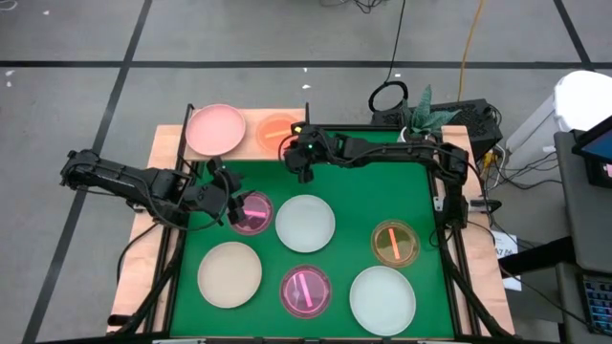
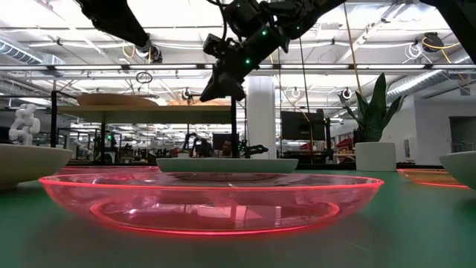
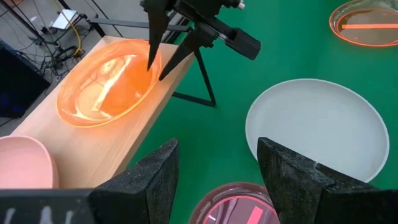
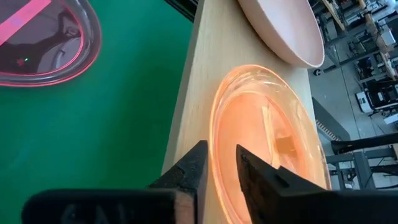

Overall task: Place and stack plates onto a shelf
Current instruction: Put the top orange plate on the shelf

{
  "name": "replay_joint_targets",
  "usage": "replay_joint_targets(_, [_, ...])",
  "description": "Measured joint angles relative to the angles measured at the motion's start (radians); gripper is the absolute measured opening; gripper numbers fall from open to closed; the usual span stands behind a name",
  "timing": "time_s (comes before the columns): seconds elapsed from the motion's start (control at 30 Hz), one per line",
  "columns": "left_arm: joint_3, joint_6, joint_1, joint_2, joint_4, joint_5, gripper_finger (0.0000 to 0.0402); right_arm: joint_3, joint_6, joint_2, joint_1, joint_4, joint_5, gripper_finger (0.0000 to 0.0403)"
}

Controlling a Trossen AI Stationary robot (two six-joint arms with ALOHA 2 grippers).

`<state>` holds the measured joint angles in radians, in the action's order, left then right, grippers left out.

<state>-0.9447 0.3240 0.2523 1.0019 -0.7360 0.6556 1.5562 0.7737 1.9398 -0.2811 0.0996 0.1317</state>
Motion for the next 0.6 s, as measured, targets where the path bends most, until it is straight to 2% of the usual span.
replay_joint_targets(0.33, [0.0, 0.004, 0.0, 0.0, 0.0, -0.001, 0.022, 0.0, -0.011, -0.004, 0.0, -0.015, 0.036, 0.0104])
replay_joint_targets(0.6, [0.0, 0.012, 0.028, 0.0, -0.002, -0.003, 0.022, 0.0, -0.151, -0.1, 0.036, 0.088, 0.024, 0.0107])
